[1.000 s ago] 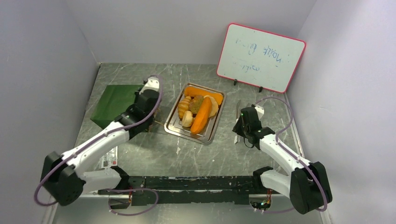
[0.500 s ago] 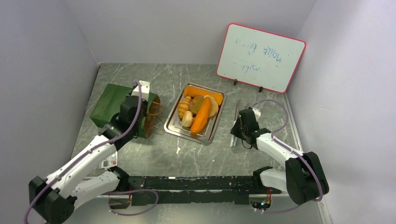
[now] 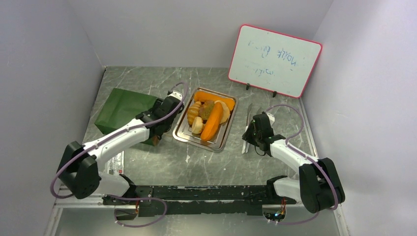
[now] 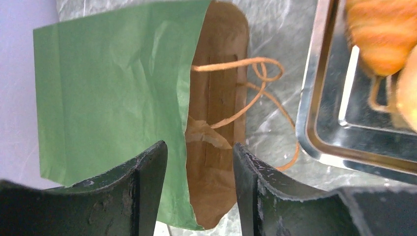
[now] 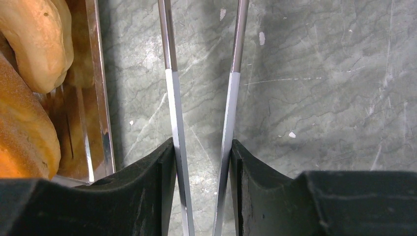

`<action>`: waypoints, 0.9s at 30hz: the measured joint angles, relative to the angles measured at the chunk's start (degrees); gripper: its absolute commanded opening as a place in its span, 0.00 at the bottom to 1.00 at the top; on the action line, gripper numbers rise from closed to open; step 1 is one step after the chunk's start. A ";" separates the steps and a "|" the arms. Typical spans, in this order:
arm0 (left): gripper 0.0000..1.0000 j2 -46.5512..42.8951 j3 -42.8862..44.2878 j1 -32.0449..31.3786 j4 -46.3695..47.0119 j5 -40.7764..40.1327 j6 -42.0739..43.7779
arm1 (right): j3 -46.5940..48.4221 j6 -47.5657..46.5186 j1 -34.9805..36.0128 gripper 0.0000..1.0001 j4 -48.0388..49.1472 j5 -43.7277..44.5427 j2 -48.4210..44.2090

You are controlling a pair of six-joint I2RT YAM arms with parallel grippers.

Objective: Take the fake bread out of the paper bag
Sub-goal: Place the clamp at the center of the board.

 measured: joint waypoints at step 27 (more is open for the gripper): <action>0.07 13.16 1.66 3.30 1.18 -18.10 0.81 | -0.96 -0.04 -0.98 0.40 2.27 -2.45 -0.09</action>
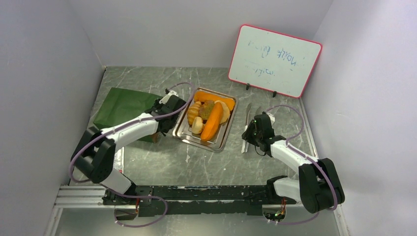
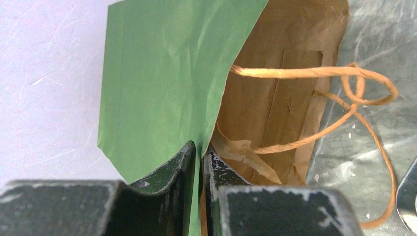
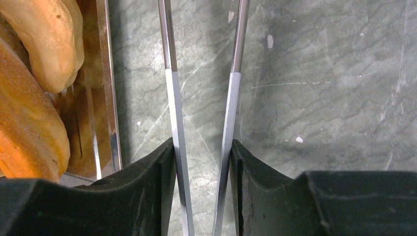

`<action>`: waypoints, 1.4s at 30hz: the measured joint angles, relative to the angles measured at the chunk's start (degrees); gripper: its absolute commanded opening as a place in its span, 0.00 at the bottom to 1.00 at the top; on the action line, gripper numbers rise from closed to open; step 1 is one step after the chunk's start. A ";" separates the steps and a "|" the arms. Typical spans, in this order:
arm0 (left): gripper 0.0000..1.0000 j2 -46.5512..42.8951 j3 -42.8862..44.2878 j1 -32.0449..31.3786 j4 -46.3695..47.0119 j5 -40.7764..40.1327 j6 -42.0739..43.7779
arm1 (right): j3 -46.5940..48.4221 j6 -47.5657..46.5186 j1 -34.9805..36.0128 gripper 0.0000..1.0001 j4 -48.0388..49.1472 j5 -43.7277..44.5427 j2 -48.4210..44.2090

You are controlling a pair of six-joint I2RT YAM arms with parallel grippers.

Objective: Take the fake bread out of the paper bag
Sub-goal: Place the clamp at the center of the board.

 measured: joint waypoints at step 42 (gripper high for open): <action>0.49 -13.09 0.90 -2.43 -12.55 10.82 1.90 | -1.53 0.24 -2.40 0.40 6.21 -4.94 3.02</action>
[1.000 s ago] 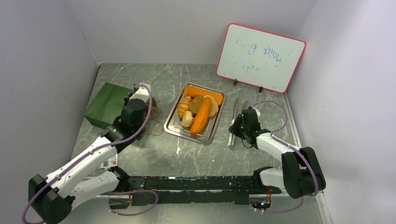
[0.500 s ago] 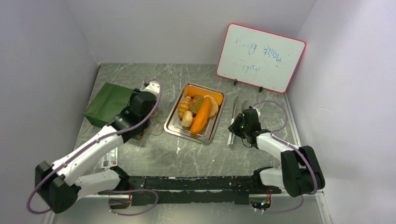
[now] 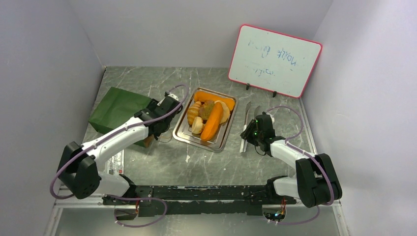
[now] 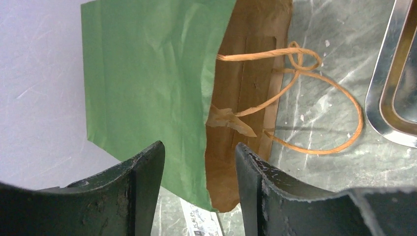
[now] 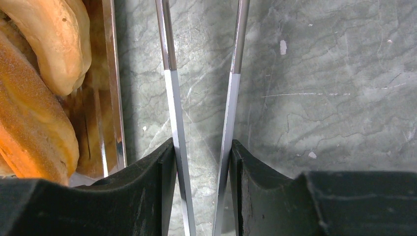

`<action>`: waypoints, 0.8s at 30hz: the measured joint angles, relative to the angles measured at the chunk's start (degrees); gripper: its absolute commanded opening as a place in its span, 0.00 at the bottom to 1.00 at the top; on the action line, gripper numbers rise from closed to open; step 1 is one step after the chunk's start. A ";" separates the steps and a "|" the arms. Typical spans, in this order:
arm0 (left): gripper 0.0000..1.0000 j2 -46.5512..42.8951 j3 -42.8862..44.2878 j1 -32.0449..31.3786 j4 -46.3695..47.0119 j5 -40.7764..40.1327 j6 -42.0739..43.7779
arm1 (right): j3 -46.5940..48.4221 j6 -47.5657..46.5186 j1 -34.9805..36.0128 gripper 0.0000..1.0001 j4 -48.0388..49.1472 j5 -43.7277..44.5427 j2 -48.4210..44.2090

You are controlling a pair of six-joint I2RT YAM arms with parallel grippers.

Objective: Take the fake bread out of the paper bag
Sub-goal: Place the clamp at the center of the board.

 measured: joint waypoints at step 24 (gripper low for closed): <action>0.52 12.22 -2.38 4.90 14.36 -6.14 2.78 | 0.00 0.02 -0.22 0.40 -0.02 -0.17 -0.07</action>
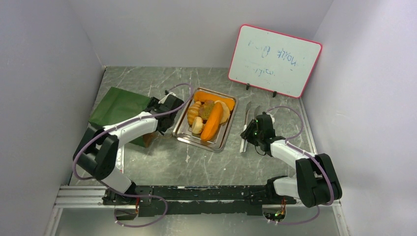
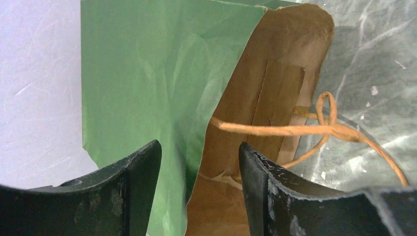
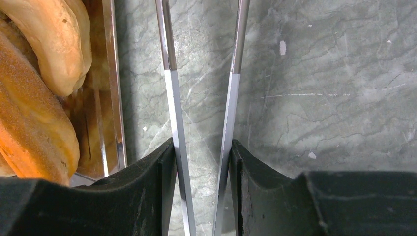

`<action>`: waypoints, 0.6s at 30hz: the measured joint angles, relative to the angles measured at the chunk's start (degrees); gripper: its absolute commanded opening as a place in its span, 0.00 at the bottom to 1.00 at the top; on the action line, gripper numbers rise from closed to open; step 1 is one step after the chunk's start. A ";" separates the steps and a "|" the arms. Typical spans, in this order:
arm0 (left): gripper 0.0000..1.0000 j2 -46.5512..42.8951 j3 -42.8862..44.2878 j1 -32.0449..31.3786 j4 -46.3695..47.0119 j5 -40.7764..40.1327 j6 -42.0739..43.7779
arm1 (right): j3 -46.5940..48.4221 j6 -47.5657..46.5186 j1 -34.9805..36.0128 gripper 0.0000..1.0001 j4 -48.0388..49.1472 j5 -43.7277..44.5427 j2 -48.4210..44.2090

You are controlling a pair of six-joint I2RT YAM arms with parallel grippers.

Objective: Take the fake bread out of the paper bag
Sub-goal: Place the clamp at the center of the board.

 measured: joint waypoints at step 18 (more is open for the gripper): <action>0.07 -6.27 -5.01 4.13 8.24 -0.44 4.39 | -0.22 0.00 -0.33 0.40 0.52 -0.26 0.07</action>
